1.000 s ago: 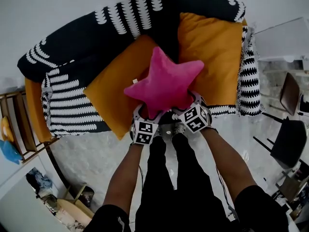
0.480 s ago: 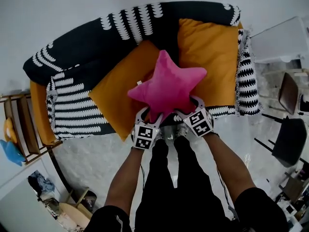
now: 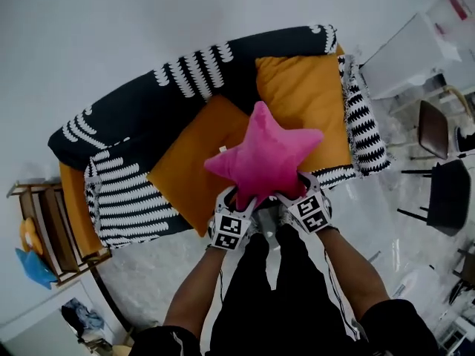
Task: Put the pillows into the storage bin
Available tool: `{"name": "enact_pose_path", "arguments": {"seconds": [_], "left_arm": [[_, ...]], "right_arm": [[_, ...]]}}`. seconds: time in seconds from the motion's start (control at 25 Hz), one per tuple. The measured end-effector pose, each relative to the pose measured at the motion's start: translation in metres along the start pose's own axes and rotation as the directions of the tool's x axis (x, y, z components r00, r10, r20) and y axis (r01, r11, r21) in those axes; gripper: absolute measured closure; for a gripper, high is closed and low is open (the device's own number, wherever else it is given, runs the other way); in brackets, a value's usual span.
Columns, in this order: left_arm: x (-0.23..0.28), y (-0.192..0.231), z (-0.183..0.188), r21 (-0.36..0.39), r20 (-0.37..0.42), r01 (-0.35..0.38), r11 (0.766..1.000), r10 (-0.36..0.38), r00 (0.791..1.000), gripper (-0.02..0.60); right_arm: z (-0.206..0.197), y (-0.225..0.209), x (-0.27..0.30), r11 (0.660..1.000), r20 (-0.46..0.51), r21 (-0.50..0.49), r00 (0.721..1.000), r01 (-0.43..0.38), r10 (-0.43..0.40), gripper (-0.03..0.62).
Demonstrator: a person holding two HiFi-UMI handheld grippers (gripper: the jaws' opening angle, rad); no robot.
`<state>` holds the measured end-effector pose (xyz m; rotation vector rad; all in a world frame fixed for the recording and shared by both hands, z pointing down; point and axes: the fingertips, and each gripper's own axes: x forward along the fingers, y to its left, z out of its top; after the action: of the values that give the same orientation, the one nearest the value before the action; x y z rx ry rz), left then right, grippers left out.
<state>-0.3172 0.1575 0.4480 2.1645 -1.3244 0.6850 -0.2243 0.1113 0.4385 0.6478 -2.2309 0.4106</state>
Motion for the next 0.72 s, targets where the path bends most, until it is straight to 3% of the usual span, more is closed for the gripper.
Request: {"name": "enact_pose_path", "arguments": {"seconds": [0.2,0.36,0.6,0.72], "left_arm": [[0.005,-0.042,0.030,0.117,-0.020,0.084,0.990,-0.083,0.996,0.328],[0.024,-0.084,0.051,0.224,-0.046,0.161,0.961,-0.155,0.987,0.327],[0.059,-0.167,0.067,0.333,-0.106,0.311,0.890,-0.292,0.951,0.327],[0.079,-0.207,0.072,0.347,-0.134,0.354,0.868,-0.328,0.935,0.327]], "right_arm": [[-0.019,-0.020,-0.049,0.989,0.036,0.110,0.994,0.098,-0.102,0.232],[-0.046,-0.045,-0.087,0.960,0.048,0.227,0.983,0.164,-0.179,0.229],[-0.111,-0.080,-0.149,0.869,0.018,0.408,0.949,0.282,-0.316,0.227],[-0.142,-0.103,-0.173,0.837,0.008,0.457,0.940,0.300,-0.341,0.224]]}}
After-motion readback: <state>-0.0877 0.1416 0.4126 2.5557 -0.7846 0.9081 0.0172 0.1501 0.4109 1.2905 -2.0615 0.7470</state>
